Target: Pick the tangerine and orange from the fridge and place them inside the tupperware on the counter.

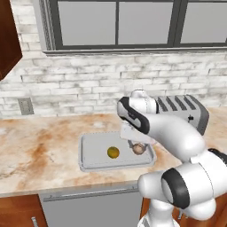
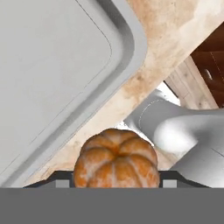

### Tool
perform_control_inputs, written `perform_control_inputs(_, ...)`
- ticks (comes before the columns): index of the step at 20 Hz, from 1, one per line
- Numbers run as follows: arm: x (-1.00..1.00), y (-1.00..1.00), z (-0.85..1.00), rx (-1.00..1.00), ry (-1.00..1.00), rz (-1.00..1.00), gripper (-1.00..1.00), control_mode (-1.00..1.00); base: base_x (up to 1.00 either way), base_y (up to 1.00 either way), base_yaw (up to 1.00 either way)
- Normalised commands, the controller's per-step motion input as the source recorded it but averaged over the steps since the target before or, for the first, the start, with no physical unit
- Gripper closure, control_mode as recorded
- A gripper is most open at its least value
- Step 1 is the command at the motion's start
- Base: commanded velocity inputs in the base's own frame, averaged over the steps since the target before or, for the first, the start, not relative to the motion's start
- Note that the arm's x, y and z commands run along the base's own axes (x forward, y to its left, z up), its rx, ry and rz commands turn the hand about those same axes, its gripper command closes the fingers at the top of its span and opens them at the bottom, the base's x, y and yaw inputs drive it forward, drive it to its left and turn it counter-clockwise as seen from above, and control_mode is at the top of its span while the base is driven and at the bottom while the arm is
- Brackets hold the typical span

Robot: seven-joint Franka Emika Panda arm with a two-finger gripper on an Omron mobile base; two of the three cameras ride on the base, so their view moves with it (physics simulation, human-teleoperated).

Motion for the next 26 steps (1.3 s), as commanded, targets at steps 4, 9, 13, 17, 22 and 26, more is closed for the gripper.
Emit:
perform_control_inputs(4,0.39,0.0,-0.4,-0.08,-0.37,-0.05,1.0,-1.0,0.0,0.0,0.0)
perform_control_inputs(9,0.37,0.0,-0.38,-0.04,-0.2,-0.04,1.0,-1.0,0.0,0.0,0.0)
perform_control_inputs(13,0.54,0.0,-0.29,0.0,0.0,-0.04,1.0,-1.0,0.0,0.0,0.0)
perform_control_inputs(17,0.47,0.0,-0.25,0.0,0.0,0.0,1.0,-1.0,0.0,0.0,0.0)
perform_control_inputs(22,0.14,0.0,-0.24,0.0,0.0,0.0,1.0,-1.0,0.0,0.0,0.0)
perform_control_inputs(26,0.1,0.0,-0.29,0.0,0.0,0.0,1.0,-1.0,0.0,0.0,0.0)
